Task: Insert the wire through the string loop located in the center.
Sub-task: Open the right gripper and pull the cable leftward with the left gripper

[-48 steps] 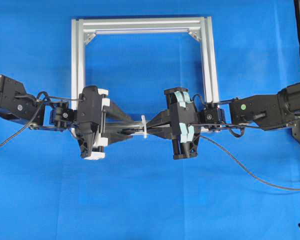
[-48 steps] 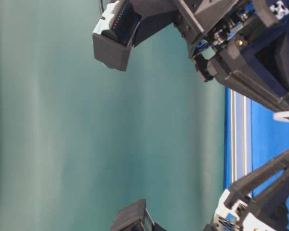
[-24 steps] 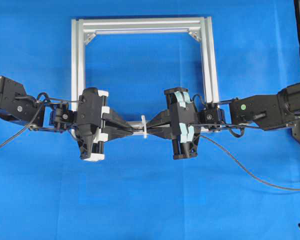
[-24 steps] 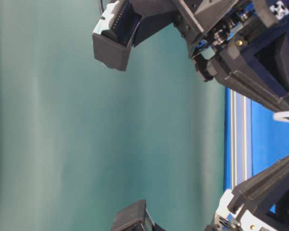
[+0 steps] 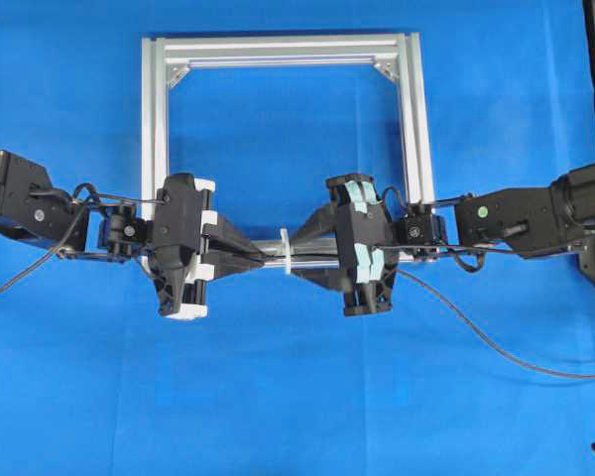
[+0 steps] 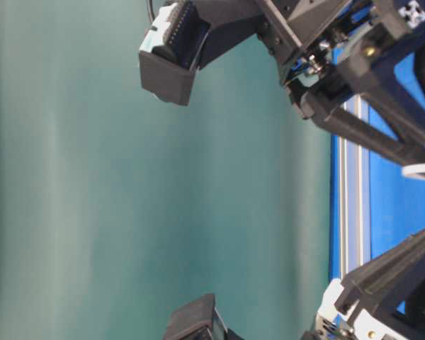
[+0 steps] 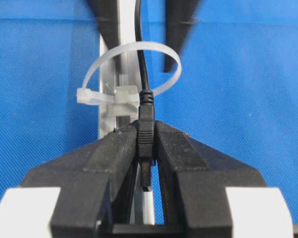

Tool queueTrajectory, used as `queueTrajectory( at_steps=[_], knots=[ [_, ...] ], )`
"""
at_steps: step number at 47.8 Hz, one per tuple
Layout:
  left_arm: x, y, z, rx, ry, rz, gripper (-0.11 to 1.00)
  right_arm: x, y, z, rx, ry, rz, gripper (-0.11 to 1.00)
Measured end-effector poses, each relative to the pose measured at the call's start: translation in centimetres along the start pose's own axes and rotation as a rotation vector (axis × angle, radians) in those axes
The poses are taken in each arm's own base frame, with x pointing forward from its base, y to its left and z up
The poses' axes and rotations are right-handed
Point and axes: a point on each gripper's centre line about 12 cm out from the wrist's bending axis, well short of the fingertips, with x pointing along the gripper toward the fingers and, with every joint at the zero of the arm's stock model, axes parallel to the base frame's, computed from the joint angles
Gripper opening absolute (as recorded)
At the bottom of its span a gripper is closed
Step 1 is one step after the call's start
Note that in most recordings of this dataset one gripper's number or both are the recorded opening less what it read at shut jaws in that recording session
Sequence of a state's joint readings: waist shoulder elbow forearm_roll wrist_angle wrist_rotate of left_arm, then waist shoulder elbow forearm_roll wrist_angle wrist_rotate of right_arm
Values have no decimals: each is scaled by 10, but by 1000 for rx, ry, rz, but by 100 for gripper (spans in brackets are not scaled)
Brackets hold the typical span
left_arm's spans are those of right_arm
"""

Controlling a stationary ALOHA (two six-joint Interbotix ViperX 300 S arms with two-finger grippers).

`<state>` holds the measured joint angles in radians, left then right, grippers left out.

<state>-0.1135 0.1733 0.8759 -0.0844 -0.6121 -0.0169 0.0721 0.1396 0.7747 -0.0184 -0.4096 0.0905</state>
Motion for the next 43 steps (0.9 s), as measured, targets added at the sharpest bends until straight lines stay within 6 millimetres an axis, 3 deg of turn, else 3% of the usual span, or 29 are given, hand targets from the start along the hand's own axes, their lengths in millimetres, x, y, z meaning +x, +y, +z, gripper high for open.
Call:
queueTrajectory(
  at_steps=[6,9,30,43],
  knots=[
    [0,0,0,0,0,0,8,0,2,-2,-4,16,3,88],
    [0,0,-1,0,2,0,8,0,2,-3,-4,22,4,96],
    [-3,0,-3,2,11,1,8,0,1,-3,-2,26,2,97],
    [-44,3,-14,1,27,3,8,0,1,-3,-2,26,2,97]
  ],
)
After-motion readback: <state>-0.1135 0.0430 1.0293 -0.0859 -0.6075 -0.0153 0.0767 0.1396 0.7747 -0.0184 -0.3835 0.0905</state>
